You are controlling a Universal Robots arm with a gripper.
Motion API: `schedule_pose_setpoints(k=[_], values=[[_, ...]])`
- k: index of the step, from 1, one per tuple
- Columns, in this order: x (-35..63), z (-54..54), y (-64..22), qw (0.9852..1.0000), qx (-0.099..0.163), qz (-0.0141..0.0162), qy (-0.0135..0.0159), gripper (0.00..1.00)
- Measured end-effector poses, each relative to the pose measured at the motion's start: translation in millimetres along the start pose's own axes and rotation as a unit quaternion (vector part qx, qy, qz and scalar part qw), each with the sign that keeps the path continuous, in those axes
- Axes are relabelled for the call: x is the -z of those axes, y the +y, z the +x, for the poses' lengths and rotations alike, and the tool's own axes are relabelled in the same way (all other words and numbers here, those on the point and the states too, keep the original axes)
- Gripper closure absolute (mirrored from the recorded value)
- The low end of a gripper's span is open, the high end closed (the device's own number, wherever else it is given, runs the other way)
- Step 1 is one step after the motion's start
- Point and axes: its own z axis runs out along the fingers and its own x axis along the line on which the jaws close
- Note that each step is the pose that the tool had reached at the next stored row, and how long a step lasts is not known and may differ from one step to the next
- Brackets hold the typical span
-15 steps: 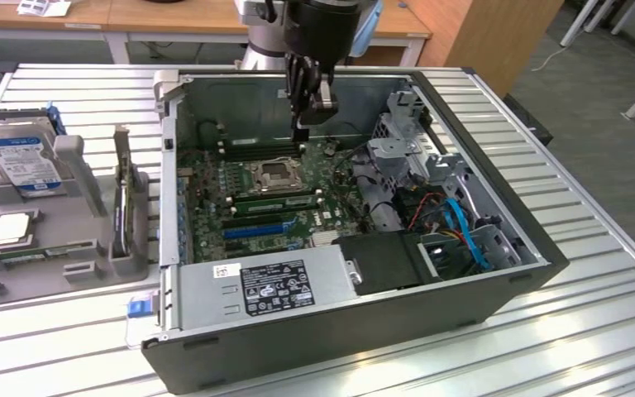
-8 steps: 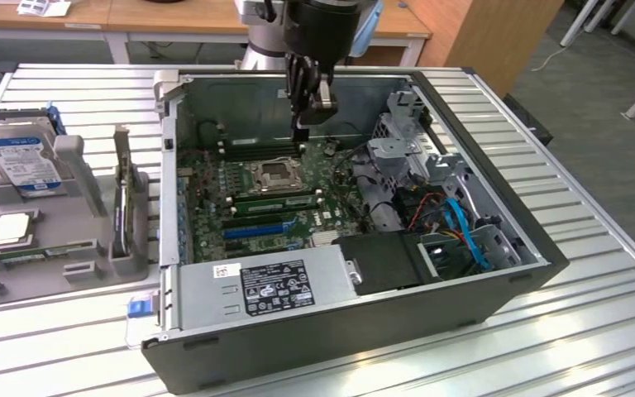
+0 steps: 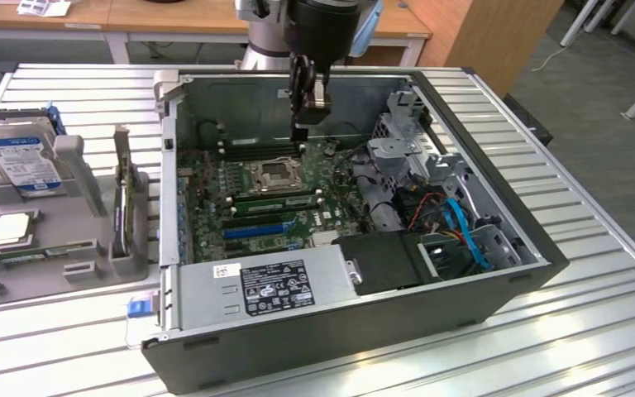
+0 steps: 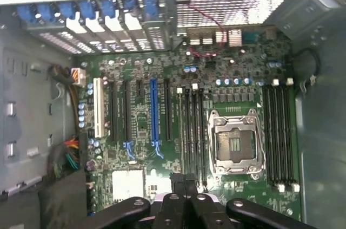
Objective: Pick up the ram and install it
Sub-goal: 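Press down the ram until it locks into place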
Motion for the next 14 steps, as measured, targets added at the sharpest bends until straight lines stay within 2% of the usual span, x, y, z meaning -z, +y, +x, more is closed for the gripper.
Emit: schedule_pose_setpoints(k=[7, 14], values=[[0.0, -0.2, 0.0, 0.9989, -0.047, -0.0018, -0.0027, 0.89], [0.0, -1.1, 0.0, 0.9973, -0.074, -0.0013, -0.0016, 0.89]])
